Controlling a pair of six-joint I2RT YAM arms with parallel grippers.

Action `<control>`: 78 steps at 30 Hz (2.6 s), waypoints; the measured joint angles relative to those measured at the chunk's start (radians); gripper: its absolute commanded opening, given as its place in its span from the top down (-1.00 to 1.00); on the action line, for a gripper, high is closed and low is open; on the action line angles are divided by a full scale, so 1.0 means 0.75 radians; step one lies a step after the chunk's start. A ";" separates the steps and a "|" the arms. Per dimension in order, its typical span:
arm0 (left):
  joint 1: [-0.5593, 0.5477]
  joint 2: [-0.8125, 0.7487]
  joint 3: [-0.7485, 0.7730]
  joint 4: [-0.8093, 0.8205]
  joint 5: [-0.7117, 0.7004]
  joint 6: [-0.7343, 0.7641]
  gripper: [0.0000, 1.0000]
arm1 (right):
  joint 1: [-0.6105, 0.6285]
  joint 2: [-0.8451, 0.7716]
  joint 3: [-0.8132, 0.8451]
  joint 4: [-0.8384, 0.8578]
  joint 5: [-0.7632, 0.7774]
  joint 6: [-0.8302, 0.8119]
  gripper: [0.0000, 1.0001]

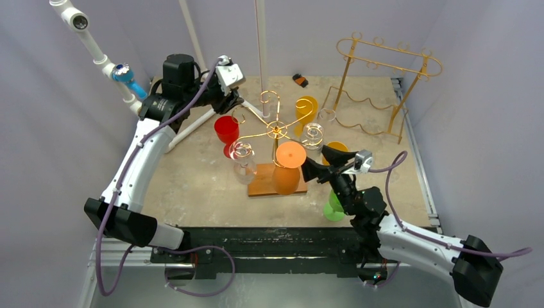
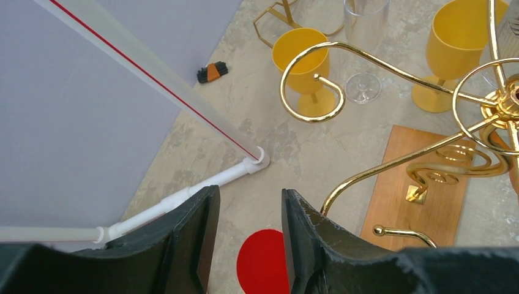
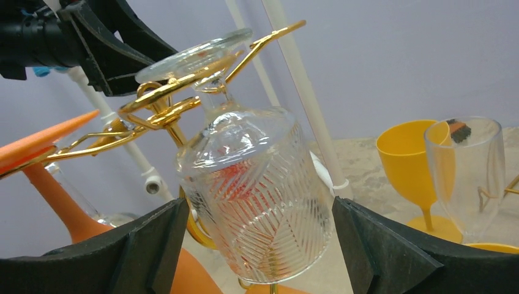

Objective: Place the wine glass upside down on the wine glass rack
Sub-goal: Turn the wine glass upside down at the wine rack, then adjust the wine rack at the center of the board.

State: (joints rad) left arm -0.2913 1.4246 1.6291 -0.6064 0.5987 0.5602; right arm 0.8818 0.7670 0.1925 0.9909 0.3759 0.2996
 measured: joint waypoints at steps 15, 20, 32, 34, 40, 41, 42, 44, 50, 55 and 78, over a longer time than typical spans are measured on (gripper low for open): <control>-0.005 -0.039 0.067 -0.042 0.003 -0.036 -0.03 | -0.001 -0.376 0.312 -0.736 -0.107 0.074 -0.65; -0.005 -0.052 0.072 -0.043 -0.001 -0.037 -0.04 | -0.001 -0.434 0.441 -1.002 -0.169 0.098 -0.67; -0.005 -0.065 0.072 -0.063 -0.001 -0.058 -0.05 | 0.000 -0.363 0.731 -1.335 -0.280 0.116 -0.47; -0.005 -0.068 0.072 -0.068 0.000 -0.061 -0.06 | 0.000 -0.339 0.778 -1.370 -0.286 0.126 -0.47; -0.005 -0.081 0.072 -0.096 0.014 -0.082 0.05 | 0.000 -0.244 0.960 -1.556 -0.242 0.144 -0.47; -0.005 -0.082 0.070 -0.098 0.017 -0.085 0.06 | 0.000 -0.224 0.994 -1.573 -0.233 0.144 -0.47; -0.005 -0.082 0.068 -0.102 0.021 -0.085 0.07 | 0.000 -0.192 1.048 -1.607 -0.208 0.144 -0.49; -0.005 -0.083 0.067 -0.121 0.026 -0.090 0.06 | 0.000 -0.123 1.161 -1.660 -0.161 0.136 -0.51; -0.005 -0.083 0.086 -0.192 0.055 -0.120 -0.32 | -0.001 0.158 1.498 -1.798 0.010 0.073 -0.57; -0.005 -0.089 0.191 -0.258 0.103 -0.140 -0.49 | -0.065 0.406 1.684 -1.852 0.046 0.016 -0.58; -0.062 -0.028 0.169 -0.450 0.104 -0.043 -0.58 | -0.432 0.852 2.027 -2.017 -0.329 -0.113 -0.42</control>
State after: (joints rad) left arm -0.3378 1.4033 1.7557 -0.9436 0.6769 0.5278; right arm 0.5575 1.4063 1.7126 -0.5220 0.1291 0.2150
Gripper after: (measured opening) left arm 0.788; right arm 0.733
